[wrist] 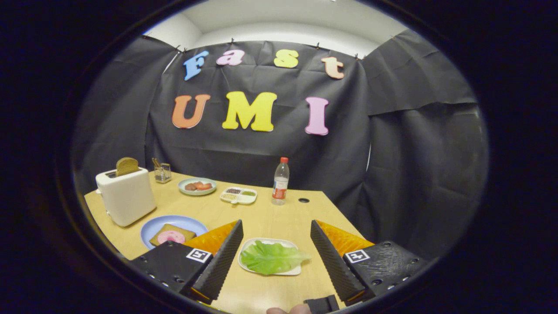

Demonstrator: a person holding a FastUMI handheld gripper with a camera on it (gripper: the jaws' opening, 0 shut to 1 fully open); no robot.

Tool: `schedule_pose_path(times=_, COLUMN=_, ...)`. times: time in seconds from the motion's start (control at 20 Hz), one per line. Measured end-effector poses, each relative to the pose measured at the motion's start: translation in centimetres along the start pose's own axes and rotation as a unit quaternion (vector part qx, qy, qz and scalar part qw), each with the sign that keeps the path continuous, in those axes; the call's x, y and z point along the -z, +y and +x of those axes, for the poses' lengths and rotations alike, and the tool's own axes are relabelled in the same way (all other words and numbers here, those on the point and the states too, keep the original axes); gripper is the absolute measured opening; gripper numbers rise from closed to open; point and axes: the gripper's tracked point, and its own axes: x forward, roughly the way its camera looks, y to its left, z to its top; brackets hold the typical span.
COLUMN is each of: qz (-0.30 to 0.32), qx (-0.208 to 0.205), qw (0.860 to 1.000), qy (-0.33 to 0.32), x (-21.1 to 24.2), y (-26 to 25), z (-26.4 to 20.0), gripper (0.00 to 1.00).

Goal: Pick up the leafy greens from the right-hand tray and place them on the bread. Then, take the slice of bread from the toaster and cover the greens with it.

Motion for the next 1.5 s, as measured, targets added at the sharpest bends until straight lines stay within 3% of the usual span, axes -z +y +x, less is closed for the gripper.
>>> schedule_pose_path(times=0.4, qz=0.003, qx=-0.019, qw=0.992, qy=0.123, x=6.4, y=1.1, z=7.0, gripper=0.96)
schedule_pose_path(times=0.75, qz=-0.009, qx=-0.023, qw=0.978, qy=0.209, x=10.8, y=1.5, z=11.4, gripper=0.96)
schedule_pose_path(times=1.05, qz=0.009, qx=-0.023, qw=0.970, qy=0.240, x=12.8, y=1.2, z=12.8, gripper=0.97)
schedule_pose_path(times=1.3, qz=0.033, qx=-0.047, qw=0.966, qy=0.253, x=13.4, y=1.7, z=12.7, gripper=0.96)
schedule_pose_path(times=1.45, qz=0.027, qx=-0.061, qw=0.967, qy=0.245, x=13.4, y=2.1, z=12.8, gripper=0.85)
schedule_pose_path(times=1.5, qz=0.021, qx=-0.061, qw=0.967, qy=0.246, x=13.4, y=2.2, z=12.7, gripper=0.53)
